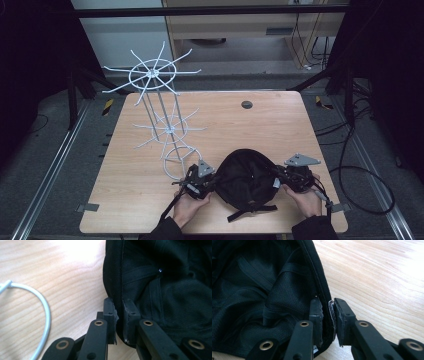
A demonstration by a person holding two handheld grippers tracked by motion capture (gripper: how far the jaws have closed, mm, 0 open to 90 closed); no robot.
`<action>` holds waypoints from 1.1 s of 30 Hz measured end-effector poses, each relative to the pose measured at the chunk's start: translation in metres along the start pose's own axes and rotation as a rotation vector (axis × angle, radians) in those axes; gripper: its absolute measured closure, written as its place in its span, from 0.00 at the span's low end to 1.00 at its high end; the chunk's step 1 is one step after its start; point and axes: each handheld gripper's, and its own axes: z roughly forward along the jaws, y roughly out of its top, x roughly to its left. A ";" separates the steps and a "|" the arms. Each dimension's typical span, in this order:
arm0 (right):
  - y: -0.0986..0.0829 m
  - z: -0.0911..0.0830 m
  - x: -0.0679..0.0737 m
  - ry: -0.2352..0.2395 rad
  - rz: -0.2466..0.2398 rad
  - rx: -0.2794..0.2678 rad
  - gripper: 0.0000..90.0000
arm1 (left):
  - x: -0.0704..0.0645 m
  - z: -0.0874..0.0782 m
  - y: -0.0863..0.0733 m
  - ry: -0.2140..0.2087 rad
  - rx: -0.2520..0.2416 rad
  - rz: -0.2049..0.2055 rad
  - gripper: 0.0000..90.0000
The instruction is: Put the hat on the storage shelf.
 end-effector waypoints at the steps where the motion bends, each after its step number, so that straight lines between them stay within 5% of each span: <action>1: 0.000 -0.001 0.000 -0.001 0.002 -0.004 0.87 | 0.000 0.000 0.001 0.001 -0.008 0.000 0.92; 10: 0.004 -0.008 0.000 -0.022 0.003 -0.080 0.90 | -0.003 -0.007 0.010 0.025 -0.076 0.011 0.93; 19: 0.016 -0.035 0.003 -0.090 -0.039 -0.223 0.91 | -0.013 0.017 0.029 0.065 -0.124 0.010 0.92; 24: 0.019 -0.042 0.006 -0.072 -0.063 -0.263 0.91 | -0.015 0.035 0.036 0.079 -0.128 -0.008 0.92; 33: 0.021 -0.041 0.020 0.026 -0.145 -0.290 0.92 | 0.000 0.064 0.039 0.078 -0.118 -0.087 0.89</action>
